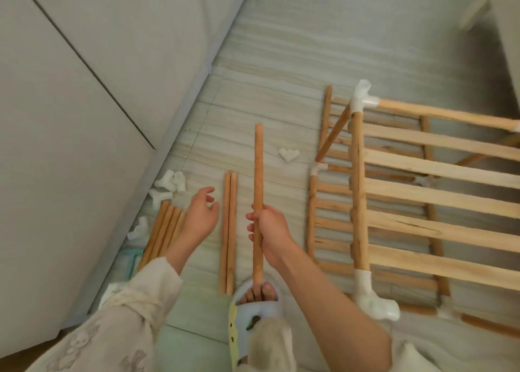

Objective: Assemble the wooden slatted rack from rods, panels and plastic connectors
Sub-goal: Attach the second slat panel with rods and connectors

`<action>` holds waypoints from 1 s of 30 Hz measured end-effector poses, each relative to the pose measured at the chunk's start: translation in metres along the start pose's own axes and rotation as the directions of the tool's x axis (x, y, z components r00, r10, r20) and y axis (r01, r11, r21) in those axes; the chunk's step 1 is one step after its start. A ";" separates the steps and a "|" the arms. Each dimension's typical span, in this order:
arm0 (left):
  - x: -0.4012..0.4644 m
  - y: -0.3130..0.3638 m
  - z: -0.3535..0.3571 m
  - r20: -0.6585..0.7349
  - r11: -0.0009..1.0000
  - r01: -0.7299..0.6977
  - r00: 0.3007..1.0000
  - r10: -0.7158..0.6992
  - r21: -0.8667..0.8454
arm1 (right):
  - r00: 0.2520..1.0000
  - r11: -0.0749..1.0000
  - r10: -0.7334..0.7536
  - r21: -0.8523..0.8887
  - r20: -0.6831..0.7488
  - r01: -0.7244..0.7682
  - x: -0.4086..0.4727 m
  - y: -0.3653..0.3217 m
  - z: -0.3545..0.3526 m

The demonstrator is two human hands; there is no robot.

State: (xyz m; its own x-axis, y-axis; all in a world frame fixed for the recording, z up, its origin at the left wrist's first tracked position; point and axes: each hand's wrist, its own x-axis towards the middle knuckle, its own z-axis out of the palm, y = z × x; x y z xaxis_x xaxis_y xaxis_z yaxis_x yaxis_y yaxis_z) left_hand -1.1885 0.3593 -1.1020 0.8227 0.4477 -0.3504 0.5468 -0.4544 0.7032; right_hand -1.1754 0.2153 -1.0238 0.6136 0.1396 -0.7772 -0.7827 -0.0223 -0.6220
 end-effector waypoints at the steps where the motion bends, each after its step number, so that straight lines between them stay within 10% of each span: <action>1: -0.007 0.013 -0.010 -0.024 0.999 -0.031 0.999 0.030 -0.031 | 0.999 0.999 -0.033 0.005 0.010 0.033 -0.012 -0.011 0.001; 9: -0.063 0.157 -0.078 -0.061 0.920 -0.377 0.926 0.373 -0.105 | 0.930 0.931 -0.366 0.007 0.025 0.366 -0.138 -0.110 -0.043; 13: -0.111 0.235 -0.093 0.215 0.822 -0.564 0.816 0.537 0.086 | 0.807 0.725 -0.585 -0.395 0.082 0.565 -0.182 -0.127 -0.126; 16: -0.156 0.265 -0.086 0.388 0.707 -0.628 0.770 0.506 0.324 | 0.800 0.433 -0.584 -0.781 0.139 0.451 -0.189 -0.118 -0.190; 21: -0.212 0.252 -0.025 0.432 0.763 -0.554 0.809 0.399 0.333 | 0.864 0.085 -0.471 -0.966 0.175 0.242 -0.194 -0.083 -0.264; 25: -0.219 0.196 0.017 0.458 0.976 -0.151 0.887 0.062 0.159 | 0.911 -0.186 -0.398 -0.982 0.107 0.034 -0.192 -0.064 -0.294; 30: -0.208 0.183 0.032 0.595 0.992 -0.121 0.799 0.084 0.021 | 0.927 -0.184 -0.347 -0.979 0.143 0.082 -0.185 -0.038 -0.306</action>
State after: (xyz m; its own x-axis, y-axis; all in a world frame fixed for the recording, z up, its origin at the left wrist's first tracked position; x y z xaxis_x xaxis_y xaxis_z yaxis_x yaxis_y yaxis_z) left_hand -1.2548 0.1586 -0.9201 0.7961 -0.1392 -0.5889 0.4467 -0.5215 0.7270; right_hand -1.2275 -0.1129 -0.8861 0.8257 0.2788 -0.4904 0.2967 -0.9540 -0.0428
